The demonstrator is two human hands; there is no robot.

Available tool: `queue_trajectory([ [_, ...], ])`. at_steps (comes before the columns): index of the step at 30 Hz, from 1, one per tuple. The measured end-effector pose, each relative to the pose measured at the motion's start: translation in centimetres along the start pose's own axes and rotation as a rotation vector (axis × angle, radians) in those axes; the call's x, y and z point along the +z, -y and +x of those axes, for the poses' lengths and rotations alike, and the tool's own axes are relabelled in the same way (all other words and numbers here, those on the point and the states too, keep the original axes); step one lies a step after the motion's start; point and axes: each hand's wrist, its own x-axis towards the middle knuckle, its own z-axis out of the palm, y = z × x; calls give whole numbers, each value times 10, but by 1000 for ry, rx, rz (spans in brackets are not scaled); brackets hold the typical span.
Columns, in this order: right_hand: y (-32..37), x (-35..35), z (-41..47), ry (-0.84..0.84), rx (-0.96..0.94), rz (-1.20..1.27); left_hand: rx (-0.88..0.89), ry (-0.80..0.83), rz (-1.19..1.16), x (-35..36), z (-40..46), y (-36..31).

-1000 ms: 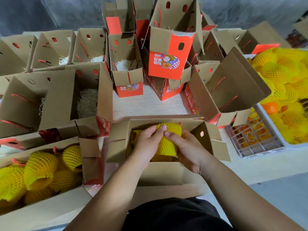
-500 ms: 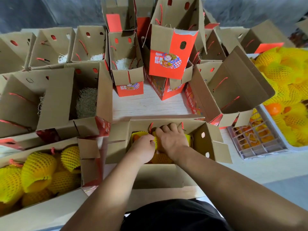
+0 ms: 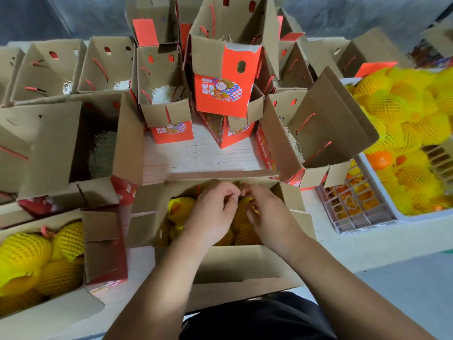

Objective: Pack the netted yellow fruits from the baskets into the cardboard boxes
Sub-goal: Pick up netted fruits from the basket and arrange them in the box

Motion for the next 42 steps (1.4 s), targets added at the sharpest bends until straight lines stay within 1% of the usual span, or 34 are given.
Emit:
queue_trajectory([
  [3,-17,-26,-7,-123,-34,73,20,-47,-83,28,9,-29],
  [5,-37,-52,-12,-197,-55,109,59,-50,-111,52,20,-55],
  [7,-66,-85,-16,-282,-57,149,111,3,-172,85,33,-89],
  [9,-101,-121,-22,-380,-19,169,155,56,-223,123,48,-128],
  [12,-156,-172,-37,-493,33,179,227,136,-227,185,71,-184],
  [14,-195,-200,-44,-521,79,142,251,174,-193,224,89,-212],
  [17,-251,-228,-45,-467,144,102,296,224,-3,269,118,-234],
  [18,-268,-236,-45,-426,156,84,335,226,115,280,127,-236],
  [20,-297,-247,-44,-345,193,58,441,139,450,292,138,-230],
  [21,-309,-252,-42,-315,222,49,463,85,565,295,140,-226],
  [23,-327,-258,-32,-242,284,14,438,13,661,302,140,-223],
  [25,-337,-259,-11,-162,308,-40,376,-11,725,314,141,-227],
  [28,-341,-252,27,-60,318,-98,234,-84,727,326,145,-241],
  [30,-343,-245,43,-23,323,-73,211,-127,746,328,144,-243],
  [33,-357,-241,51,-1,332,-21,201,-129,704,327,146,-243],
  [36,-364,-233,47,-41,320,6,186,-167,553,325,147,-247],
  [39,-357,-230,47,-121,304,-14,188,-243,352,323,147,-249],
  [42,-346,-236,43,-189,275,-47,205,-282,258,321,144,-247],
])
